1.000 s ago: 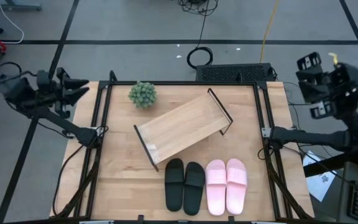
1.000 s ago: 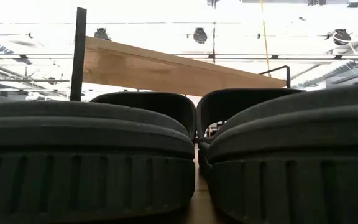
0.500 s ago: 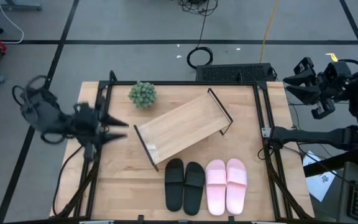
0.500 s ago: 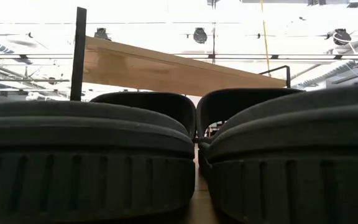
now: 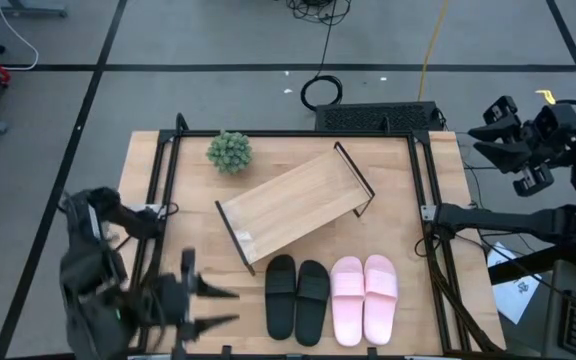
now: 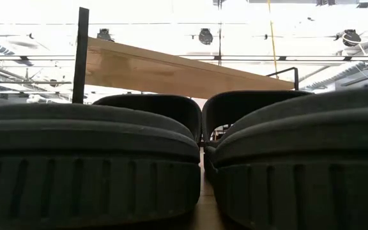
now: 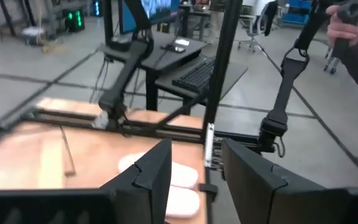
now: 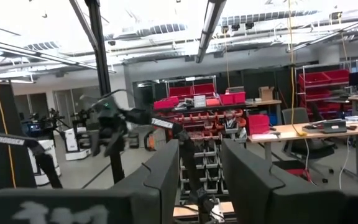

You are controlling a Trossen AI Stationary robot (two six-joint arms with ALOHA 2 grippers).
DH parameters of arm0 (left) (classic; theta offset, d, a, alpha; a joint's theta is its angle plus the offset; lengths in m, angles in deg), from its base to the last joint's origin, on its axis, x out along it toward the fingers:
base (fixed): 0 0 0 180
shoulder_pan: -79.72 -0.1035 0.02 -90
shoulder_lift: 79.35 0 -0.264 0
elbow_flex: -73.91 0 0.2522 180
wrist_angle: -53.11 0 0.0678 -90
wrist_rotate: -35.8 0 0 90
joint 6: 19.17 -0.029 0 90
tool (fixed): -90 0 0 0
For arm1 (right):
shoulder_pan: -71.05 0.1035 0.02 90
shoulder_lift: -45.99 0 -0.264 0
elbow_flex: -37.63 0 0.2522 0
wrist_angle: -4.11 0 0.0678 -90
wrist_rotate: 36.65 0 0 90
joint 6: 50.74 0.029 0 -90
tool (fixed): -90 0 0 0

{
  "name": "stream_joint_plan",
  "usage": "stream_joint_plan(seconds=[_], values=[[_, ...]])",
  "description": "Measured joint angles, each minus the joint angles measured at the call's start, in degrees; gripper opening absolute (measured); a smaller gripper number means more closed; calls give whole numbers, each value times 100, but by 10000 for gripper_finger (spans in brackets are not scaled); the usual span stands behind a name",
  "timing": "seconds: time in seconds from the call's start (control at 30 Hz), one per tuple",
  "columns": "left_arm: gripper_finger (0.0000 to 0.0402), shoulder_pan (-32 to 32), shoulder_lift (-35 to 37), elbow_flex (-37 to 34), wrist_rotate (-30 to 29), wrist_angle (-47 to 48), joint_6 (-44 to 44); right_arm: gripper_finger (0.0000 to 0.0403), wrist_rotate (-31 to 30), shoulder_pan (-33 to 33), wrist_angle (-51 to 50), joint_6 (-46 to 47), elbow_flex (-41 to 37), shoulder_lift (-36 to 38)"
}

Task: Pick and place slides into the shelf
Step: Put the left black slide on the shelf

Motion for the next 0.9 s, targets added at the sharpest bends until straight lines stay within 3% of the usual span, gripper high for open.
stream_joint_plan(seconds=[0.33, 0.5, 0.7, 0.9], values=[[142, 240, -1057, 2, -183, 21, 2525, 111, 313, 2, 2, 450, -343, -7], [142, 248, -1550, 2, 521, 76, 3679, 111, 309, 2, 38, 423, -433, -8], [142, 71, -2027, 2, 1425, 442, 4212, 111, 313, 2, 221, 413, -455, -7], [142, -269, -2257, 2, 1950, 1317, 3965, 111, 316, 2, 219, 505, -457, -4]])
